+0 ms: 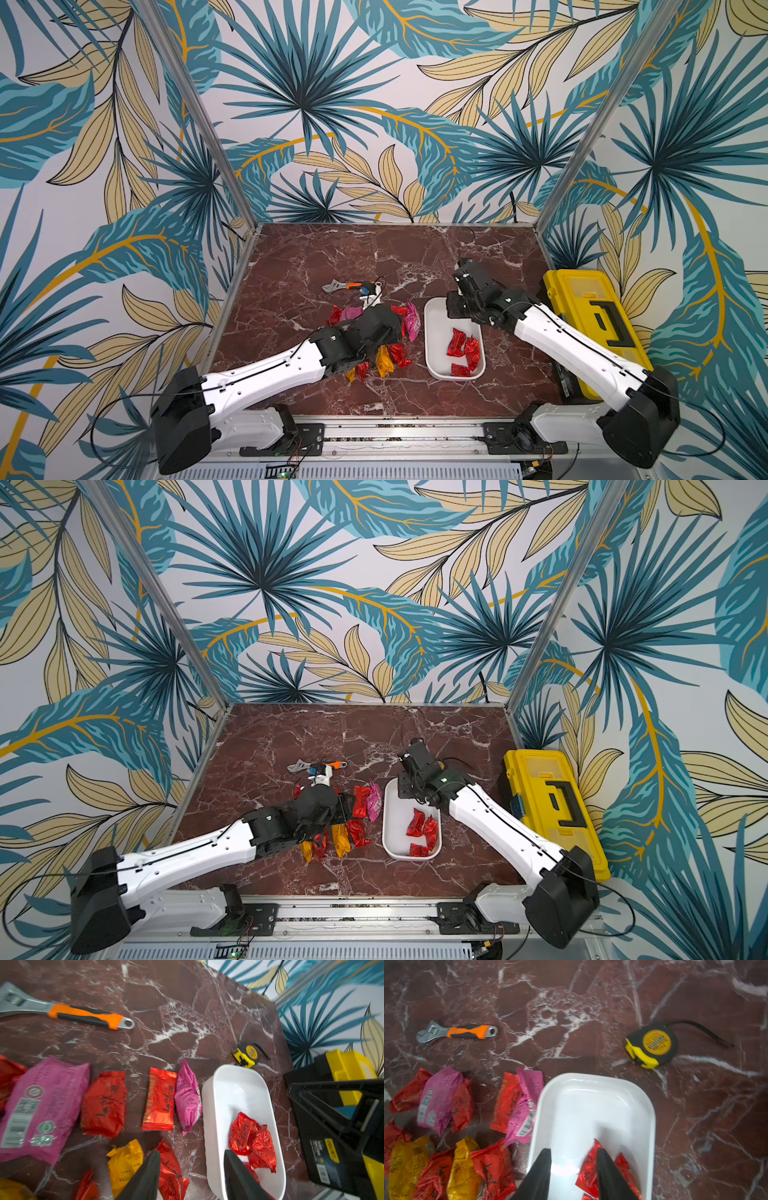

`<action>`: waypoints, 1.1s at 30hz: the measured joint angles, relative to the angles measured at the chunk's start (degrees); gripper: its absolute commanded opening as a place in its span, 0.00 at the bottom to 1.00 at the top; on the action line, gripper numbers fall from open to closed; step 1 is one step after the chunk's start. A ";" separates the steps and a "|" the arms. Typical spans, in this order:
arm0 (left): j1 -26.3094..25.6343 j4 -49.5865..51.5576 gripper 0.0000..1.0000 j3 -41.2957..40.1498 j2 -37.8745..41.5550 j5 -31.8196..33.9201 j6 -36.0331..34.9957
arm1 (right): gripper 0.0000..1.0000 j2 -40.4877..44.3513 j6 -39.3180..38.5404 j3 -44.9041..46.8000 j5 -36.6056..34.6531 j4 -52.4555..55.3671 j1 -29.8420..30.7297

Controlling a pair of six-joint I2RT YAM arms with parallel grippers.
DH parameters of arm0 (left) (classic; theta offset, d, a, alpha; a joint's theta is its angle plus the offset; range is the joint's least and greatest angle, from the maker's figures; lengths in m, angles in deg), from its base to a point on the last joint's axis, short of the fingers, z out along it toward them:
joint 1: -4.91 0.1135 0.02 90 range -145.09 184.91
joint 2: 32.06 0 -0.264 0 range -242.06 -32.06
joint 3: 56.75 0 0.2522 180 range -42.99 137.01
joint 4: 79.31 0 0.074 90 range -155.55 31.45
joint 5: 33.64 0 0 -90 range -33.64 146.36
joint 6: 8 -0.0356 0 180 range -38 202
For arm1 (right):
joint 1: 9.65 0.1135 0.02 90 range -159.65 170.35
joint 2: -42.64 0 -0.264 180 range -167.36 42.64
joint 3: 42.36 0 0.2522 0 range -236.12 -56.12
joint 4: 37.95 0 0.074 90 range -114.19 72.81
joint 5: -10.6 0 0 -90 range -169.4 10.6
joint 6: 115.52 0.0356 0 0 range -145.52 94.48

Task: Take the tea bags out of the storage box
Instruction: Pick up the tea bag from the storage box.

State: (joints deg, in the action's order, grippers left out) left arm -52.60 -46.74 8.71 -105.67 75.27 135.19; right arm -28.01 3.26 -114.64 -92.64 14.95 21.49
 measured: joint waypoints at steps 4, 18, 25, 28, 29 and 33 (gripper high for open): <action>-2.62 0.13 0.55 7.15 -9.05 -2.75 -4.50 | 0.42 11.45 4.33 9.51 0.26 0.63 -5.11; -6.38 4.74 0.56 28.72 -34.25 -16.20 -13.38 | 0.44 29.94 14.16 23.65 2.14 4.44 -5.99; -6.36 7.23 0.49 33.70 -41.13 -17.00 -12.28 | 0.45 31.98 16.02 24.28 2.16 4.74 -5.99; -6.25 7.67 0.46 36.06 -43.93 -17.00 -11.61 | 0.45 31.98 16.28 24.28 2.16 4.76 -5.99; -6.19 7.69 0.44 36.72 -44.76 -16.98 -11.39 | 0.45 31.98 16.31 24.28 2.16 4.76 -5.99; -5.75 8.00 0.33 39.26 -47.82 -16.70 -10.23 | 0.45 31.98 16.46 24.28 2.16 4.76 -5.99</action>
State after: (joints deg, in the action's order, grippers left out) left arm -58.35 -38.74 47.97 -153.49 58.57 124.96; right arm 3.97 19.71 -90.36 -90.47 19.71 15.50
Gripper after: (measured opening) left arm 0.377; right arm 0.448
